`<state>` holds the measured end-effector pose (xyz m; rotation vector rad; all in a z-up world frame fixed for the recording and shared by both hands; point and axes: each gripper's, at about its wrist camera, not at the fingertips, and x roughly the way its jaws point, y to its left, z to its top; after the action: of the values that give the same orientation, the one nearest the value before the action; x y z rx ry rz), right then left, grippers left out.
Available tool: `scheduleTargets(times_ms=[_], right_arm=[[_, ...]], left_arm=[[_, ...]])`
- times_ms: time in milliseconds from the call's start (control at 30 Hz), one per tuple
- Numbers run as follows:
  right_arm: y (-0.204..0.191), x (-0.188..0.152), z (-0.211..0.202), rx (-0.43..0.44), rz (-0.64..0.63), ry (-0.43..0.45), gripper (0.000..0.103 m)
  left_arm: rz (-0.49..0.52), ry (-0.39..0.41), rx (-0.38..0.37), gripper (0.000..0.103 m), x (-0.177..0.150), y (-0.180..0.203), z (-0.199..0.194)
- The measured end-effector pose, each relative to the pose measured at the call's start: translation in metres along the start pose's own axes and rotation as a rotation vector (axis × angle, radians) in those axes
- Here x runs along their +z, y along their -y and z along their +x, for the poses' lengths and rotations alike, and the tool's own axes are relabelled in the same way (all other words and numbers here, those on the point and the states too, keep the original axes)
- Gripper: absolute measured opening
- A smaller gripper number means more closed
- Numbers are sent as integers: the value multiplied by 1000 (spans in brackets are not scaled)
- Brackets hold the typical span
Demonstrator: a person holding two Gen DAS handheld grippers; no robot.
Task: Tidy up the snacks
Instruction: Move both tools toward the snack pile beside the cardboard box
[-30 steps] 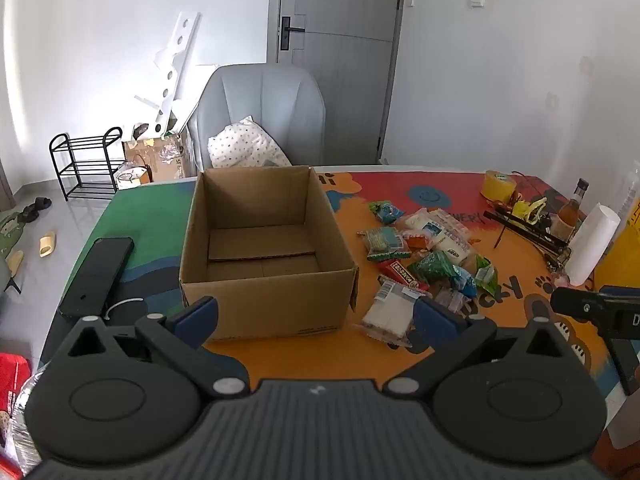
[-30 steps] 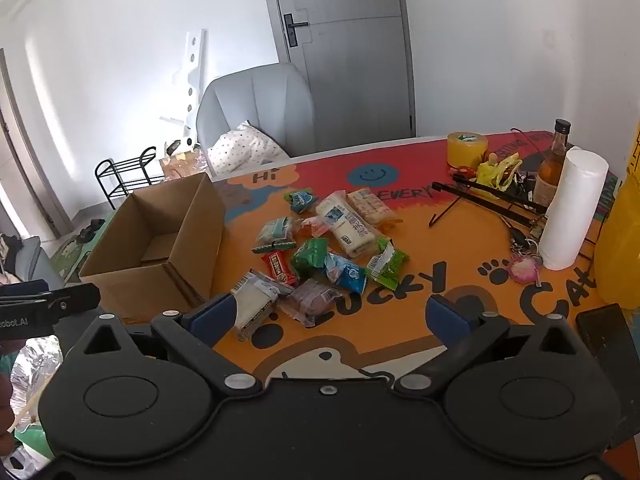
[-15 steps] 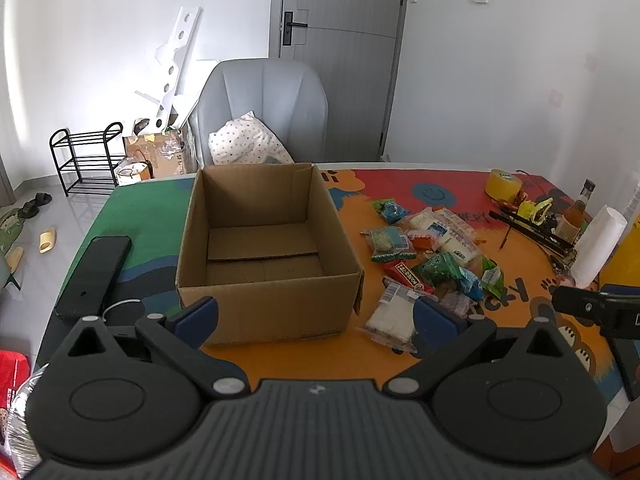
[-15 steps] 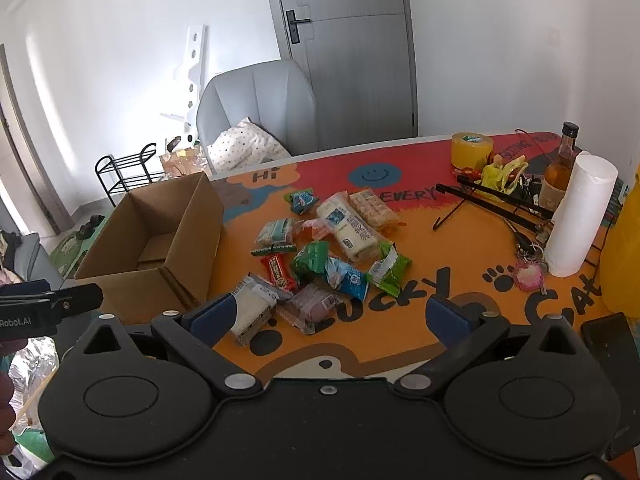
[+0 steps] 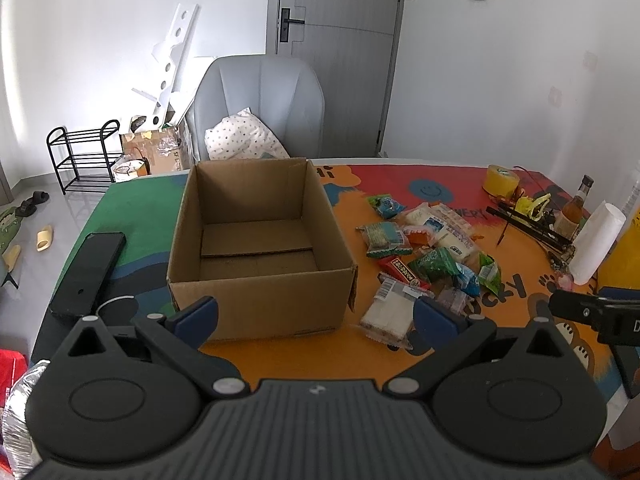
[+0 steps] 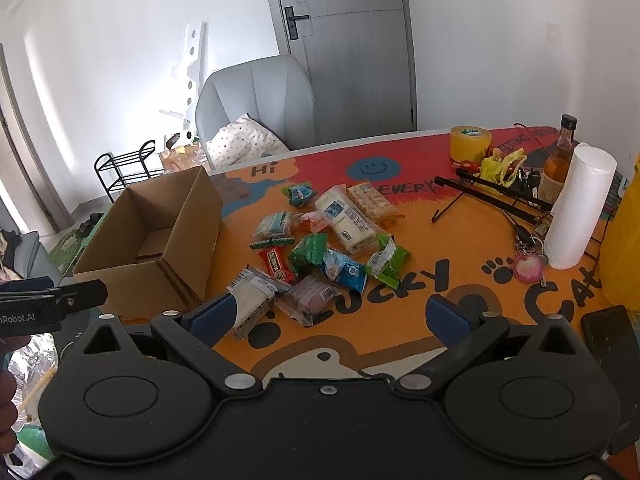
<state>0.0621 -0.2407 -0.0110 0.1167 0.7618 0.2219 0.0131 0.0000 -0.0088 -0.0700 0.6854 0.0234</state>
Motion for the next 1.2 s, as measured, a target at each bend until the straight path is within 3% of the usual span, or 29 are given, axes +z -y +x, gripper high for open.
scheduleTargets(times_ms=[1200], right_arm=[[14,-7,-2,-19,27,12,103]], left_arm=[[14,-16,-15,103,-4,11,2]])
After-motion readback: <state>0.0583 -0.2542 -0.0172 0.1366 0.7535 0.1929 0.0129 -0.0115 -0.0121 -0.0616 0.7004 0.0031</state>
